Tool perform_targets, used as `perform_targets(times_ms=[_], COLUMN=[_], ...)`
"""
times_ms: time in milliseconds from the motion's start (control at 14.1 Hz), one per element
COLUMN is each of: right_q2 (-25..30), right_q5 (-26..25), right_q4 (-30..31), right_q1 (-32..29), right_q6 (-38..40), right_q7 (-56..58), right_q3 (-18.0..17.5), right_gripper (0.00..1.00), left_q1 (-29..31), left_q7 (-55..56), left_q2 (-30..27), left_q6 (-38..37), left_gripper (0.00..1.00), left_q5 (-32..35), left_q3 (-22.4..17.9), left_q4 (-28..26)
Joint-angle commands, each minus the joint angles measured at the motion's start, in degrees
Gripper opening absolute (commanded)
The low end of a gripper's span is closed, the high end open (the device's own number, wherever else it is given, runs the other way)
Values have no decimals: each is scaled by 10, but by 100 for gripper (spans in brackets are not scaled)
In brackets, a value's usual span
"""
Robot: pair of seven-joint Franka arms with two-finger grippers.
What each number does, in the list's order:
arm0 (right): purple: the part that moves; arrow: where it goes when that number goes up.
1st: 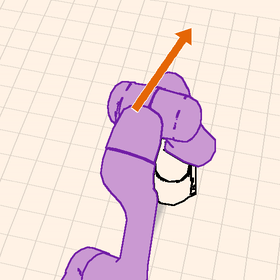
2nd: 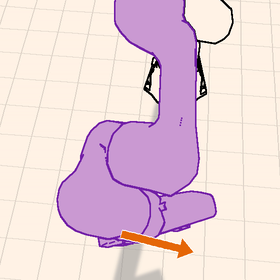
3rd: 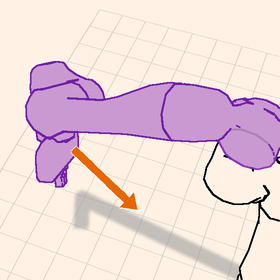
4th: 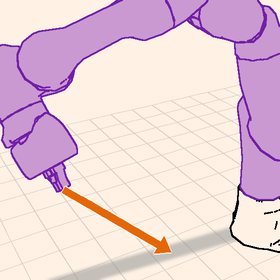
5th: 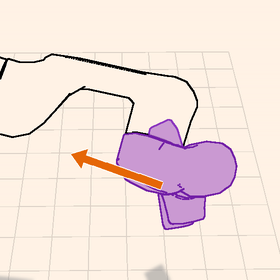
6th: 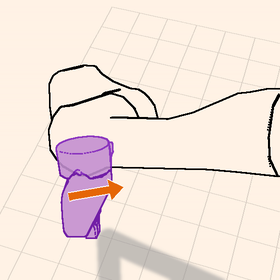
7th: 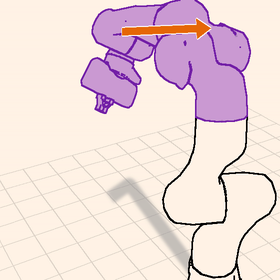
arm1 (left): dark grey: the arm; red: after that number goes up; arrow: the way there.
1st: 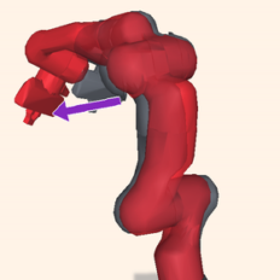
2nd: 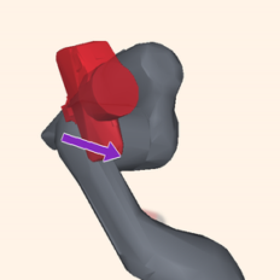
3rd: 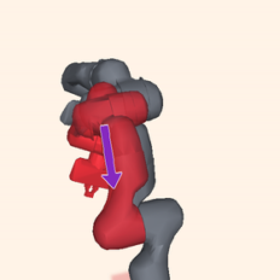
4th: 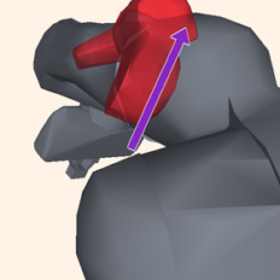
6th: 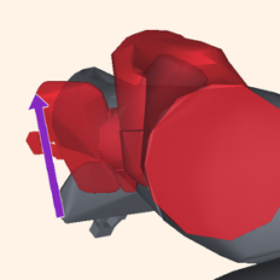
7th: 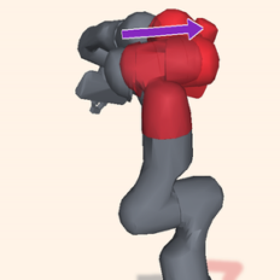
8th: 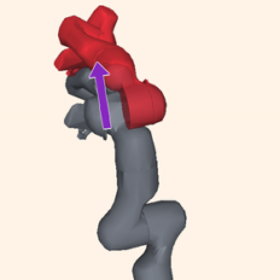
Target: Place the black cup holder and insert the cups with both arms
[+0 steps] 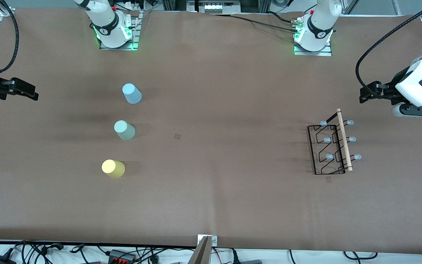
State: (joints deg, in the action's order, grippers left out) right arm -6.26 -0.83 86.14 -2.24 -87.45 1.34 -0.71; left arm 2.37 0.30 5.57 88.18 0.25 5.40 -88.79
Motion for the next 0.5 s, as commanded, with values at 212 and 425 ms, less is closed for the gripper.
perform_targets(times_ms=[212, 425], right_q2=[1, 0], right_q5=[2, 2], right_q4=[-4, 0], right_q1=[-10, -8], right_q6=[-1, -3], right_q7=[7, 7], right_q3=[-10, -11], right_gripper=[100, 100], left_q1=[2, 1], left_q7=[-13, -7], left_q2=[0, 0], left_q6=[-5, -5], left_gripper=[100, 100], left_q5=[-15, -15], left_q3=[0, 0], left_q4=[7, 7])
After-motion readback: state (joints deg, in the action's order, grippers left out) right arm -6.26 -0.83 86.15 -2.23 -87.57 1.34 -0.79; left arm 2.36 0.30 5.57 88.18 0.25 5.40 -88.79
